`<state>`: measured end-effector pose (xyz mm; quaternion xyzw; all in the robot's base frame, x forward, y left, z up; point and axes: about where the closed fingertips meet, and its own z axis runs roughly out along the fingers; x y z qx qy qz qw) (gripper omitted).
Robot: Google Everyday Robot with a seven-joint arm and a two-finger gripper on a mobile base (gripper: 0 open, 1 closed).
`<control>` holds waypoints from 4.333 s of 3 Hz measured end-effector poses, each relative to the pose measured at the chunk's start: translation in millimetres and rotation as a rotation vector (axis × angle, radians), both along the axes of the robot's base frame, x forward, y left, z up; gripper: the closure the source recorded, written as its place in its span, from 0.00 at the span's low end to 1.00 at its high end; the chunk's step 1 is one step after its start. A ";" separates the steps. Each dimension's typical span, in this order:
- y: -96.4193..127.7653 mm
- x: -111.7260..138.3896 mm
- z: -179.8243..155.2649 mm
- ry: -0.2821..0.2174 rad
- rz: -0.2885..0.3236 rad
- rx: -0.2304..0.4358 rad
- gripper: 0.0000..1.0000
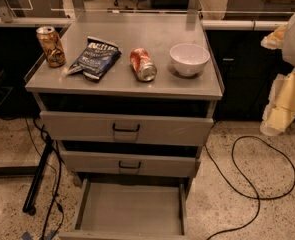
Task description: Place coke can into bottom drawer
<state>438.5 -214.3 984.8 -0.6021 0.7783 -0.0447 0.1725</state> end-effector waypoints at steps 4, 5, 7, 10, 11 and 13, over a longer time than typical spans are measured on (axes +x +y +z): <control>67.4 23.1 -17.5 0.049 -0.152 0.093 0.00; 68.5 23.3 -17.0 0.049 -0.155 0.095 0.00; 107.8 69.8 -47.2 0.143 -0.196 0.189 0.00; 119.4 83.4 -44.8 0.154 -0.224 0.243 0.00; 118.2 98.4 -39.1 0.159 -0.253 0.267 0.00; 121.7 100.0 -38.4 0.165 -0.302 0.284 0.00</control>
Offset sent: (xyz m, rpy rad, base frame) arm 0.0101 0.0519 -0.0344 0.1164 0.0509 -0.2487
